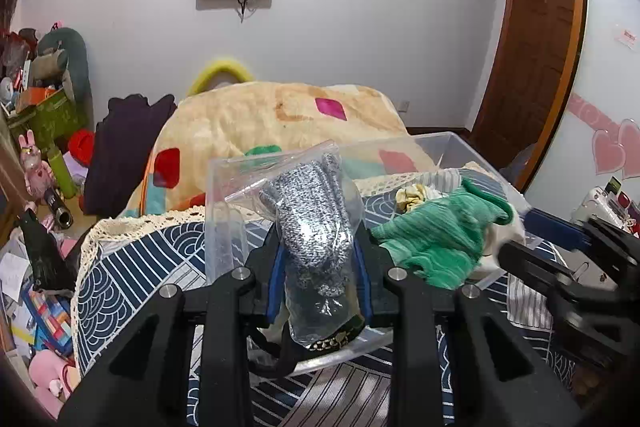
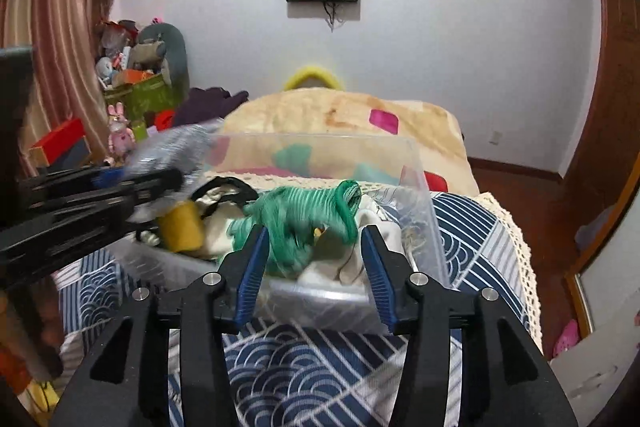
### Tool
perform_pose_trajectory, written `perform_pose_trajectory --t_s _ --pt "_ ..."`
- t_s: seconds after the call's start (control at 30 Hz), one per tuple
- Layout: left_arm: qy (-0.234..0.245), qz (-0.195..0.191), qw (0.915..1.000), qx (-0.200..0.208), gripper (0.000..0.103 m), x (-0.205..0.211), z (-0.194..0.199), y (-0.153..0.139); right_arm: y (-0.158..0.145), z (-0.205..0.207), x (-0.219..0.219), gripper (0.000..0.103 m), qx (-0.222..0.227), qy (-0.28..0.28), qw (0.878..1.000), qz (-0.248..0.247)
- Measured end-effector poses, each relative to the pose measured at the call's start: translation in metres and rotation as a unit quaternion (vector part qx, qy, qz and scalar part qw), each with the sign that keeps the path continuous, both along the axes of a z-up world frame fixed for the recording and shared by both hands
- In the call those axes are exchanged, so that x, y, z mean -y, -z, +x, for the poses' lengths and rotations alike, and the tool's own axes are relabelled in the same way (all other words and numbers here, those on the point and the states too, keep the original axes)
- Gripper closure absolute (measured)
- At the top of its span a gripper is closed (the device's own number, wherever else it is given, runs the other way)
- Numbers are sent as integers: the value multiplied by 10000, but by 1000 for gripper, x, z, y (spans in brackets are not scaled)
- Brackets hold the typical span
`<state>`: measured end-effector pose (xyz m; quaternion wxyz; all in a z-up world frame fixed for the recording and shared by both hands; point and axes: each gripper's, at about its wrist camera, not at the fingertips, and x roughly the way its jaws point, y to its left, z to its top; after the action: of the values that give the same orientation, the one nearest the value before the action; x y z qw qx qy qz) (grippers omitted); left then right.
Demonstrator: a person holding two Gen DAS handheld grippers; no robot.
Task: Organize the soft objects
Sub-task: 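Drop the scrubber bag and green glove into the clear box, opening both tools, then grasp the braided cord with the right tool and drop it into the box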
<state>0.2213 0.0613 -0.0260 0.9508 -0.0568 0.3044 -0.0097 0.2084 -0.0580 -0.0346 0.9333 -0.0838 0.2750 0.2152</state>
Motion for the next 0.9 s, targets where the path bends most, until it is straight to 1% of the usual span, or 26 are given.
perform_pose_trajectory --t_s 0.1,0.13,0.17,0.23,0.33,0.4,0.43,0.5,0.6,0.73,0.77,0.83,0.9 --pt "2 -91 9998 -153 72 -1 7 5 -3 -9 5 56 57 -80 10000 14" --pt "1 -112 9997 -203 72 -2 8 6 -3 -12 6 54 56 -89 9999 19" --pt "6 -120 9996 -248 72 -2 9 8 -3 -15 8 50 43 -110 9999 29" --pt "1 -70 9997 -248 71 -2 8 8 -4 -21 12 49 31 -152 9998 88" --pt "-11 75 9997 -235 64 1 4 7 -1 -32 14 49 -16 -282 9995 101" --pt "-9 139 9996 -231 57 2 -1 6 4 -40 12 49 -102 -418 9990 74" --pt "8 151 9996 -221 56 3 -4 5 7 -43 11 49 -133 -468 9988 57" --pt "11 210 9996 -167 49 4 -11 3 16 -51 7 49 -240 -616 9978 6" --pt "16 305 9995 -43 41 6 -25 -1 30 -62 -3 49 -450 -849 9953 -88" --pt "101 293 9995 73 36 8 -48 -6 49 -70 -18 50 -645 -1059 9917 -339" --pt "130 294 9994 98 35 9 -54 -6 55 -72 -21 51 -722 -1105 9905 -385" --pt "177 277 9994 140 33 9 -67 -7 63 -73 -23 58 -842 -1136 9890 -437" --pt "206 276 9992 193 29 10 -82 -7 73 -74 -25 73 -1026 -1196 9864 -474"
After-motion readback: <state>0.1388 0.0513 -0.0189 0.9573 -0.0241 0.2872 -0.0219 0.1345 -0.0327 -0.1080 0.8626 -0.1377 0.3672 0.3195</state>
